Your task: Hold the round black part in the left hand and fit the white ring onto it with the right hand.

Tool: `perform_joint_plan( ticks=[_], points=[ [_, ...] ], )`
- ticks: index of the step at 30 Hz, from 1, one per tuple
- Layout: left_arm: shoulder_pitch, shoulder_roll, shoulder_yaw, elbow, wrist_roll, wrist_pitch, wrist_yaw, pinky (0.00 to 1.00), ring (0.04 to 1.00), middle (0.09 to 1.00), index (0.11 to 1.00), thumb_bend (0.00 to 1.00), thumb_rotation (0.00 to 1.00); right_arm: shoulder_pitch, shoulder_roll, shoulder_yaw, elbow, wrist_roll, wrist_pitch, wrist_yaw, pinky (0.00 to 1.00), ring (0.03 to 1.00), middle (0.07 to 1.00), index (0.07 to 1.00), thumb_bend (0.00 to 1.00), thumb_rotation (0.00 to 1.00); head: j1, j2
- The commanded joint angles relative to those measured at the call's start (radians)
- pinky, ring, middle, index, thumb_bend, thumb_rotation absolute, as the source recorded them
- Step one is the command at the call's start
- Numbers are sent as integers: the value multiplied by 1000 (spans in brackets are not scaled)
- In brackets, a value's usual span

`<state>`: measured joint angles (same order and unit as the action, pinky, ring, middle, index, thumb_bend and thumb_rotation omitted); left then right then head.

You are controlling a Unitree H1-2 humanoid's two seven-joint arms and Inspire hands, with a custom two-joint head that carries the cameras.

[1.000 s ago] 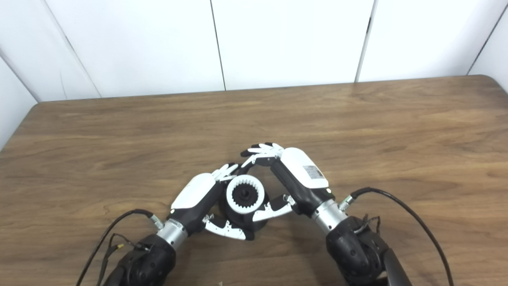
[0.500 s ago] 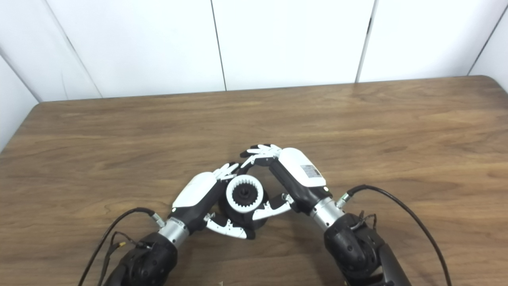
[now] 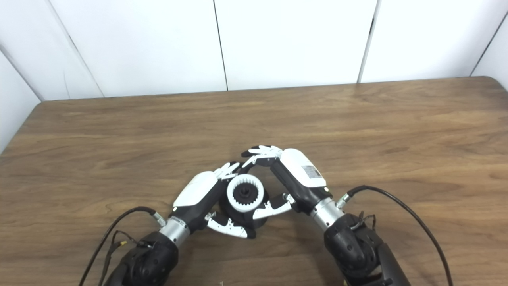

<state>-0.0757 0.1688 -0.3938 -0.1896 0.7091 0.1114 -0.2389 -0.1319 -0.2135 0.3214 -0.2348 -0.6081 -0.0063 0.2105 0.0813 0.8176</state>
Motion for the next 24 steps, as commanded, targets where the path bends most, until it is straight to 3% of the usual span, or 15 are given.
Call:
perform_joint_plan(
  ticks=[1, 3, 5, 19, 24],
  points=[
    [-7, 10, -4, -18, 10, 8, -13, 974, 1000, 977, 710, 987, 270, -24, -36, 4, -11, -37, 66, 73, 921, 920, 866, 497, 514, 173, -1, 1],
    [-8, 11, -3, -20, 10, 9, -15, 974, 1000, 977, 711, 983, 266, -28, -48, 8, -27, -36, 89, 101, 935, 942, 903, 695, 780, 421, 0, 2],
    [-9, 12, -3, -20, 10, 9, -15, 974, 1000, 977, 711, 983, 262, -28, -55, 6, -38, -34, 97, 114, 935, 946, 912, 739, 842, 474, 1, 3],
    [-12, 16, -1, -21, 8, 11, -21, 964, 1000, 975, 713, 978, 277, -24, -65, 5, -47, -29, 101, 116, 904, 936, 919, 786, 898, 508, -2, 5],
    [-13, 16, 0, -17, 7, 8, -18, 963, 1000, 973, 708, 981, 276, -30, -70, 8, -54, -25, 124, 151, 937, 964, 946, 878, 937, 494, -4, 2]
  ],
)
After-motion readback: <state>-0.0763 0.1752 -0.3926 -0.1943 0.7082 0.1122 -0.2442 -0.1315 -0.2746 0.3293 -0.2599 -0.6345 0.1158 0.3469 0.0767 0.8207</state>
